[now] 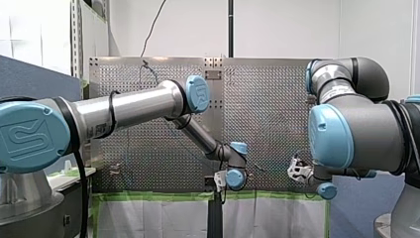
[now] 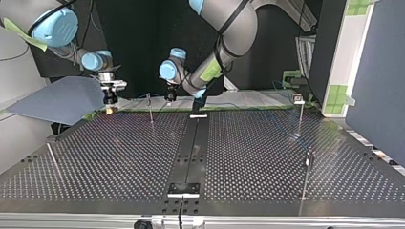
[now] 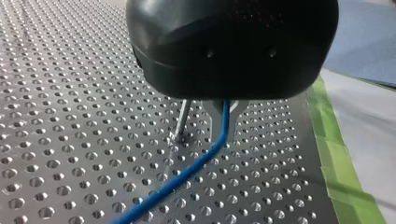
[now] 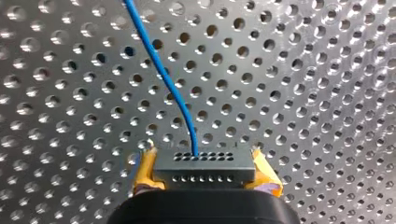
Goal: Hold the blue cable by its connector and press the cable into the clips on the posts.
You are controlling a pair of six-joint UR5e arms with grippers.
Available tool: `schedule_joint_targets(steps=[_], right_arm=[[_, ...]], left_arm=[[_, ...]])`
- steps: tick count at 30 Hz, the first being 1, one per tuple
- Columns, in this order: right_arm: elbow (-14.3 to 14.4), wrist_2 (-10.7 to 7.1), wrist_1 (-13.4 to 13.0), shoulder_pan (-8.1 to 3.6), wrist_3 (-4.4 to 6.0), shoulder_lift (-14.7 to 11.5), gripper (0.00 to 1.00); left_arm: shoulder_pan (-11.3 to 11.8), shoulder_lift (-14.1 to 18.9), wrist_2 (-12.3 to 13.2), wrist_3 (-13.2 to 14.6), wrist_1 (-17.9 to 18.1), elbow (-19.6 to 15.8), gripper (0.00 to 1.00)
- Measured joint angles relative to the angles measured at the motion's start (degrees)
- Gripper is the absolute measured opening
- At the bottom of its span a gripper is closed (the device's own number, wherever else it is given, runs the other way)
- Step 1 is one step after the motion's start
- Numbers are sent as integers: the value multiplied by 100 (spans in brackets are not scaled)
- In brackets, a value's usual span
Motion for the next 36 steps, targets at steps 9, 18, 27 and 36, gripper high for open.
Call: schedule_joint_targets(steps=[9,18,27,36], right_arm=[[-320,11,143,22,123,24,0],[-648,74,276,27,90,283,0],[-1071,189,674,3,20,447,0],[-1479,111,917,18,103,459,0]], left_arm=[[45,1,174,-24,23,23,0],[149,3,296,-114,109,171,0],[251,2,311,-149,130,310,0],[333,0,340,-156,132,490,0]])
